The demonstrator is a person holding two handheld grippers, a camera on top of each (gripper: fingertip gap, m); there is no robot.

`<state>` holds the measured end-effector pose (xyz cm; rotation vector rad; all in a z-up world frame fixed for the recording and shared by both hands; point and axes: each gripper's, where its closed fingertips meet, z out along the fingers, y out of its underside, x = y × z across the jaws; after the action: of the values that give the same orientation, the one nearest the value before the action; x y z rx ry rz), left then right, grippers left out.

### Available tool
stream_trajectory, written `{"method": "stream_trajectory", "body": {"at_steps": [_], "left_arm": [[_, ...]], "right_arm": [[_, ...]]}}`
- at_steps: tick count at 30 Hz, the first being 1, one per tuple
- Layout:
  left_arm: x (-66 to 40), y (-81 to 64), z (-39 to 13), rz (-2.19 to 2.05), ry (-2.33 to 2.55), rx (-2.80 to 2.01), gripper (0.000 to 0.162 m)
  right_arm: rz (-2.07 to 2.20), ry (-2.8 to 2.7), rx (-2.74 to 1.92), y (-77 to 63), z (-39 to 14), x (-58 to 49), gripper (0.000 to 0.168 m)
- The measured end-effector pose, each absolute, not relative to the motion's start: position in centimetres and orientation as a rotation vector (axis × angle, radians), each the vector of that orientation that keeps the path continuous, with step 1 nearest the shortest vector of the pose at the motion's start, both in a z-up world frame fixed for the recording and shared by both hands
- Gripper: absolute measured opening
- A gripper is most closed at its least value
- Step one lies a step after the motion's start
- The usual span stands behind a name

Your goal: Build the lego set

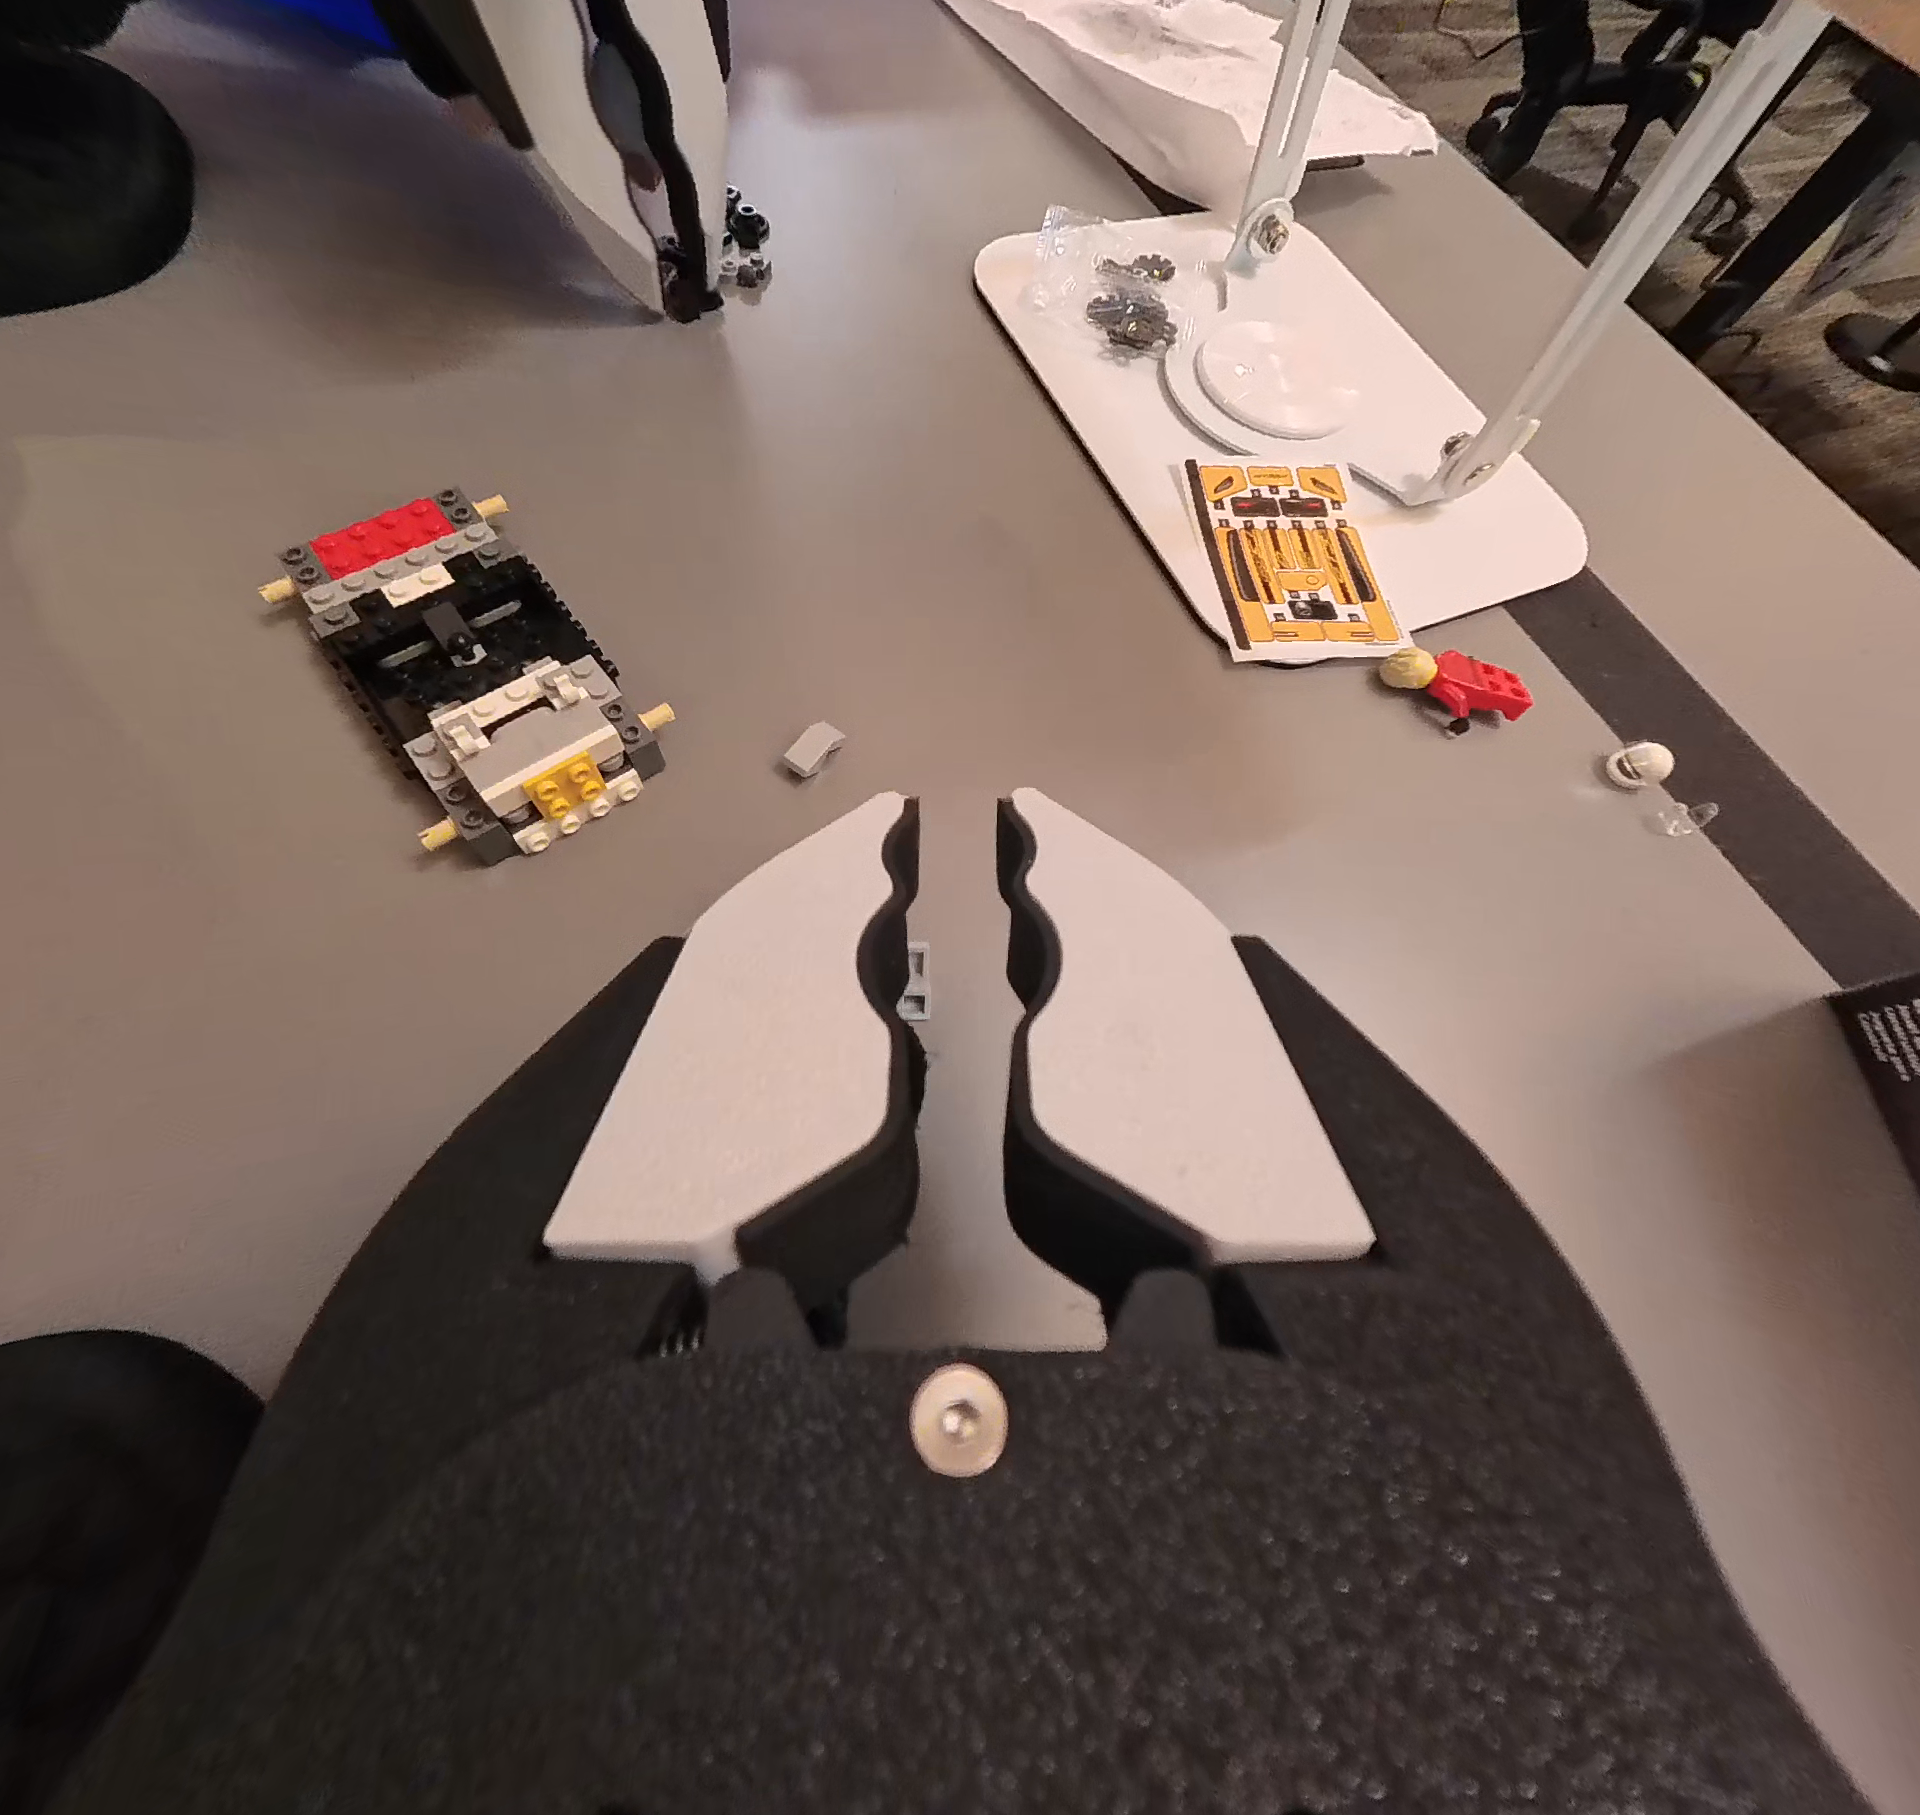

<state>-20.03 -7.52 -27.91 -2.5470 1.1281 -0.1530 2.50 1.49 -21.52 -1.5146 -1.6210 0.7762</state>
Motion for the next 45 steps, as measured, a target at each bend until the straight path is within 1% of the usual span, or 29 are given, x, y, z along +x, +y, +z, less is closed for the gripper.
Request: {"method": "stream_trajectory", "body": {"at_steps": [1, 6, 10, 12, 16, 20, 21, 23, 24, 27, 29, 32, 34, 38, 45], "left_arm": [[-19.9, -7.5, -27.9, -0.159, 1.13, -2.545, 0.009], [-19.0, -7.0, -26.6, -0.203, 1.109, -2.47, 0.008], [-14.6, -5.5, -23.3, -0.371, 1.071, -2.227, 0.008], [-11.6, -5.2, -22.8, -0.453, 1.103, -2.128, 0.008], [-7.2, -4.7, -25.3, -0.373, 1.261, -2.105, 0.009], [-5.1, -5.4, -27.5, -0.282, 1.429, -2.112, 0.009], [-5.0, -5.6, -27.5, -0.304, 1.435, -2.111, 0.015], [-5.5, -5.8, -26.7, -0.345, 1.411, -2.106, 0.027], [-6.2, -6.0, -26.0, -0.365, 1.393, -2.101, 0.028], [-10.6, -7.2, -23.3, -0.4, 1.34, -2.155, 0.02], [-15.2, -7.1, -22.6, -0.274, 1.248, -2.26, 0.015], [-20.5, -7.6, -23.8, -0.153, 1.116, -2.461, 0.018], [-21.5, -8.1, -25.3, -0.162, 1.111, -2.536, 0.023], [-22.3, -8.8, -27.2, -0.14, 1.167, -2.603, 0.023], [-22.7, -7.9, -27.4, -0.128, 1.142, -2.561, 0.015]], "right_arm": [[0.775, -1.62, -1.514, 1.5, -21.5, 2.5, 0.013], [0.775, -1.611, -1.502, 1.5, -21.2, 2.4, 0.013], [0.788, -1.609, -1.484, 1.1, -20.8, 2.0, 0.013], [0.782, -1.618, -1.481, 0.9, -20.9, 1.9, 0.013], [0.787, -1.625, -1.483, 0.8, -21.1, 1.8, 0.013], [0.783, -1.631, -1.478, 0.6, -21.1, 1.7, 0.013], [0.784, -1.63, -1.478, 0.6, -21.1, 1.7, 0.013], [0.786, -1.627, -1.479, 0.7, -21.0, 1.8, 0.013], [0.785, -1.627, -1.48, 0.7, -21.0, 1.8, 0.013], [0.779, -1.622, -1.48, 0.9, -20.9, 2.0, 0.013], [0.783, -1.614, -1.48, 1.0, -20.8, 2.0, 0.013], [0.789, -1.618, -1.488, 0.9, -21.1, 1.9, 0.013], [0.784, -1.632, -1.493, 0.8, -21.4, 1.9, 0.013], [0.784, -1.629, -1.488, 0.8, -21.2, 2.0, 0.013], [0.786, -1.63, -1.488, 0.8, -21.3, 1.9, 0.013]]}}
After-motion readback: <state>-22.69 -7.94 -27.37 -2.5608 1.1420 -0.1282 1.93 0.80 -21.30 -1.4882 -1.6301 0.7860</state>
